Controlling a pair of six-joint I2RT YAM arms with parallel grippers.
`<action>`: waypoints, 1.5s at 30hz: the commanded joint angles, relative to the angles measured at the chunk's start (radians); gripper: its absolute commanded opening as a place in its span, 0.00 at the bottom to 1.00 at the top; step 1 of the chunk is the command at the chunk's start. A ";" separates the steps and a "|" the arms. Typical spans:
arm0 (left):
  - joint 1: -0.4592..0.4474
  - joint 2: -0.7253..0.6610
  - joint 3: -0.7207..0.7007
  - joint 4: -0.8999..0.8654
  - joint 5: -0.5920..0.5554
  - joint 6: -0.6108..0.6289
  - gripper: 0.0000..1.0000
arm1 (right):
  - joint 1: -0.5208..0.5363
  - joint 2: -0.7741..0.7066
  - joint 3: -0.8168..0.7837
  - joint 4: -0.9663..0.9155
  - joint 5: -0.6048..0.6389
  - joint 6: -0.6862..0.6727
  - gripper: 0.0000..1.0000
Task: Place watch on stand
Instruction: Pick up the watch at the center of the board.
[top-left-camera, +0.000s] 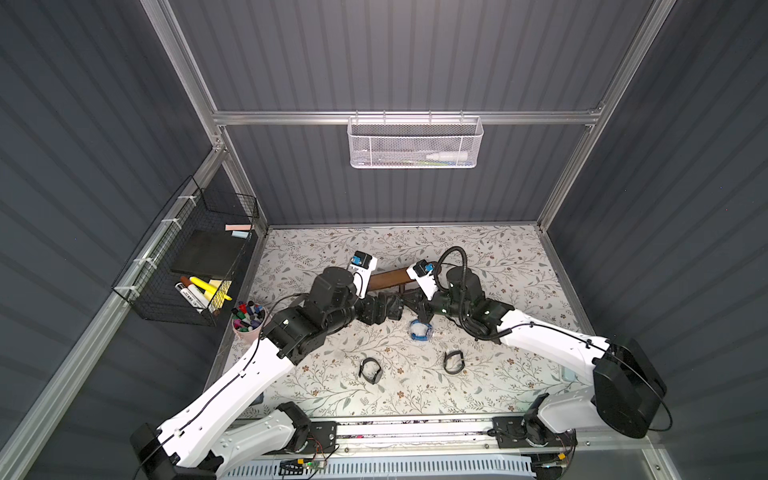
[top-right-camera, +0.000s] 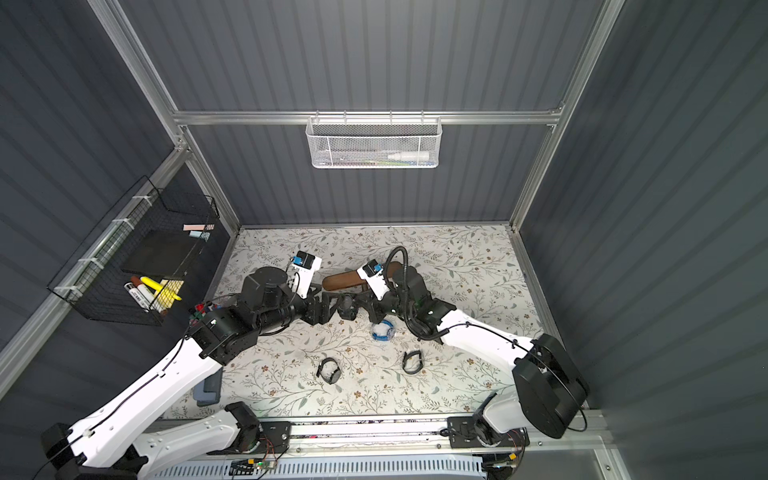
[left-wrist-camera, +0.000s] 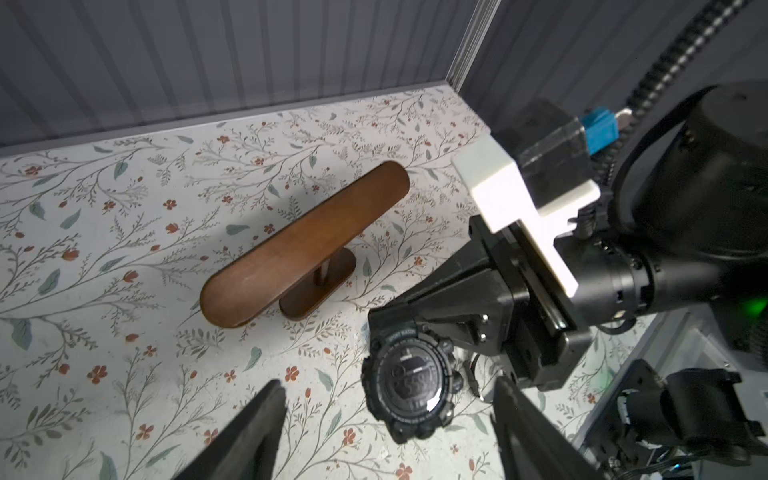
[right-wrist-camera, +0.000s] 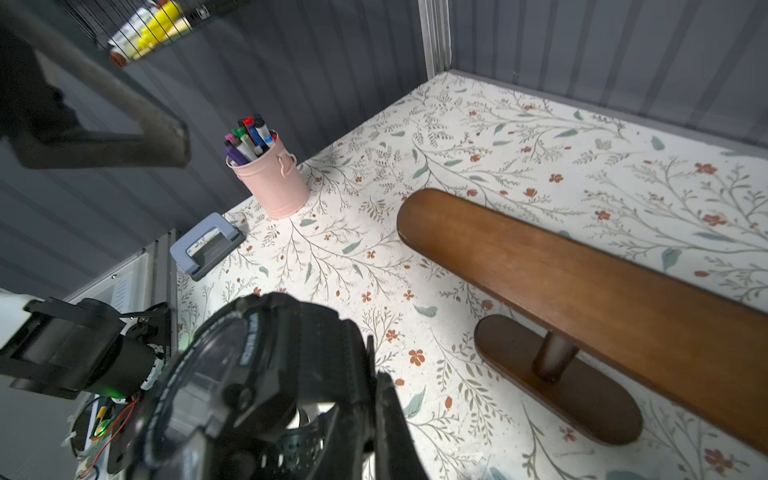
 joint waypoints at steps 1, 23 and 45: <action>-0.035 0.011 -0.003 -0.038 -0.099 0.002 0.76 | 0.010 0.015 0.010 -0.002 0.028 0.001 0.00; -0.063 0.106 -0.058 0.002 0.019 -0.087 0.78 | 0.019 0.034 0.017 0.010 0.020 0.002 0.00; -0.066 0.158 -0.047 0.021 -0.038 -0.091 0.69 | 0.019 0.026 0.009 0.021 0.022 -0.002 0.00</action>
